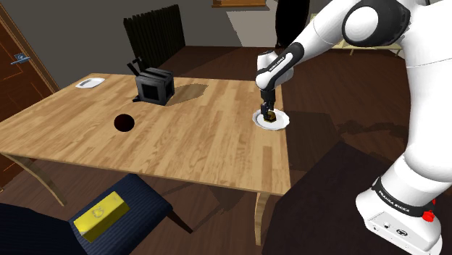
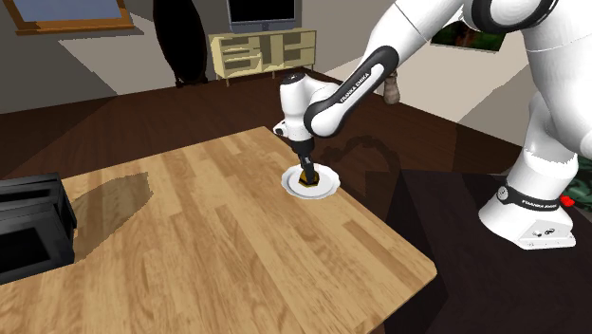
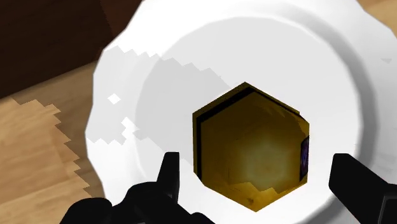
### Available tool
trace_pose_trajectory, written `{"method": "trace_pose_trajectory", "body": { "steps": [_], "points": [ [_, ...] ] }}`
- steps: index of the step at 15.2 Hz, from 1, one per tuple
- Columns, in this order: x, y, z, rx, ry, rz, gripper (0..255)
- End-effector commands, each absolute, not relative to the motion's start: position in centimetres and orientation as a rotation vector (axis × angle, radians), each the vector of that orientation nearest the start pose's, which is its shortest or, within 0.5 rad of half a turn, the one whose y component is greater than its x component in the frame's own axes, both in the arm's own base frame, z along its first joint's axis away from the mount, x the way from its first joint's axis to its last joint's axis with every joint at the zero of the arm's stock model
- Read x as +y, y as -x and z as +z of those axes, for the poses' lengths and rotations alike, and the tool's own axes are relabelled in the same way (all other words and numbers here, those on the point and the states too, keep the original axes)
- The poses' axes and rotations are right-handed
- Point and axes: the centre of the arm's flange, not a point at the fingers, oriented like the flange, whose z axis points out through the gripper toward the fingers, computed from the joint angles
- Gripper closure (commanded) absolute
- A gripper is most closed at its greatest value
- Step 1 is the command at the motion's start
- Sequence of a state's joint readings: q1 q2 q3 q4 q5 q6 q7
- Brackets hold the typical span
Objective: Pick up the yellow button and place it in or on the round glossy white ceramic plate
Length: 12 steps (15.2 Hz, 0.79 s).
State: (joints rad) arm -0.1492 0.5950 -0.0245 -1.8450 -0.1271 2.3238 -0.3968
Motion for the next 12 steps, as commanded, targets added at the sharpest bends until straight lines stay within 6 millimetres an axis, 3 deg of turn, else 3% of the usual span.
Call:
{"method": "trace_pose_trajectory", "body": {
  "steps": [1,3,7,12],
  "points": [
    [-11.1,-62.2,19.2,-0.508,3.158,0.225,0],
    [-11.1,-62.2,19.2,-0.508,3.158,0.225,0],
    [-10.6,-62.8,24.1,-0.508,3.158,0.225,0],
    [-10.6,-62.8,24.1,-0.508,3.158,0.225,0]
  ]
}}
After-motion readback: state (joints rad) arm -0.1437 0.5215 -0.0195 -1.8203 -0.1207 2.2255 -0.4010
